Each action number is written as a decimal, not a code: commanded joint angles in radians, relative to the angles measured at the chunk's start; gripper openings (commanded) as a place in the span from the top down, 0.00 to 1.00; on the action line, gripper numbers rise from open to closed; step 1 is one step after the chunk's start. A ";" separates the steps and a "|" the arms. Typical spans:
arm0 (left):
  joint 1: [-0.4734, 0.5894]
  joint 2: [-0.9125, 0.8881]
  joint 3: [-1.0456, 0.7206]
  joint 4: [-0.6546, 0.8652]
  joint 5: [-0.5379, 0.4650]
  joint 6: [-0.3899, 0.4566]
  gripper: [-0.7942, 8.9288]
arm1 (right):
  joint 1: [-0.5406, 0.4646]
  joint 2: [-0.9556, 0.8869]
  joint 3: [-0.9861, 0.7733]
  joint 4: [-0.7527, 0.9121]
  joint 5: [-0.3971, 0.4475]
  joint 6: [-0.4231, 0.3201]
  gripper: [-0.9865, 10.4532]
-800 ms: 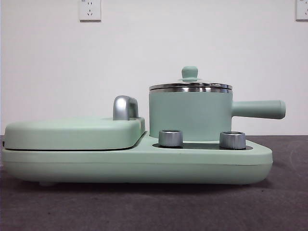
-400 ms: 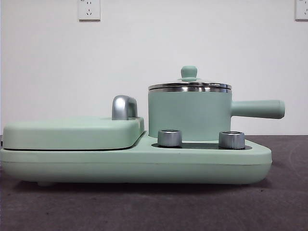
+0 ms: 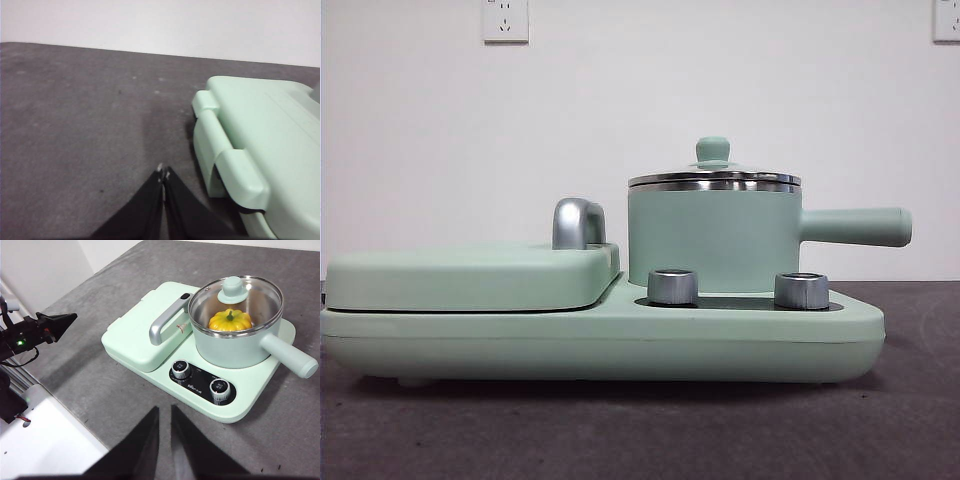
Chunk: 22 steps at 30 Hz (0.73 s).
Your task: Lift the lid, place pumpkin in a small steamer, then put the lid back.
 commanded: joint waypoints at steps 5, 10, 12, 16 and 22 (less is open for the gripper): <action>0.002 0.000 -0.020 -0.016 -0.091 -0.033 0.91 | 0.005 0.001 0.011 0.017 -0.002 -0.009 0.88; -0.007 0.000 -0.020 -0.015 -0.099 -0.019 0.91 | 0.005 0.001 0.011 0.017 -0.002 -0.009 0.88; -0.009 0.000 -0.020 -0.014 -0.098 -0.019 0.91 | 0.005 0.001 0.011 0.017 -0.002 -0.009 0.88; -0.009 0.000 -0.020 -0.015 -0.098 -0.019 0.91 | 0.005 0.001 0.011 0.017 -0.002 -0.009 0.88; -0.009 0.000 -0.020 -0.015 -0.098 -0.019 0.91 | 0.005 0.001 0.011 0.017 -0.002 -0.009 0.88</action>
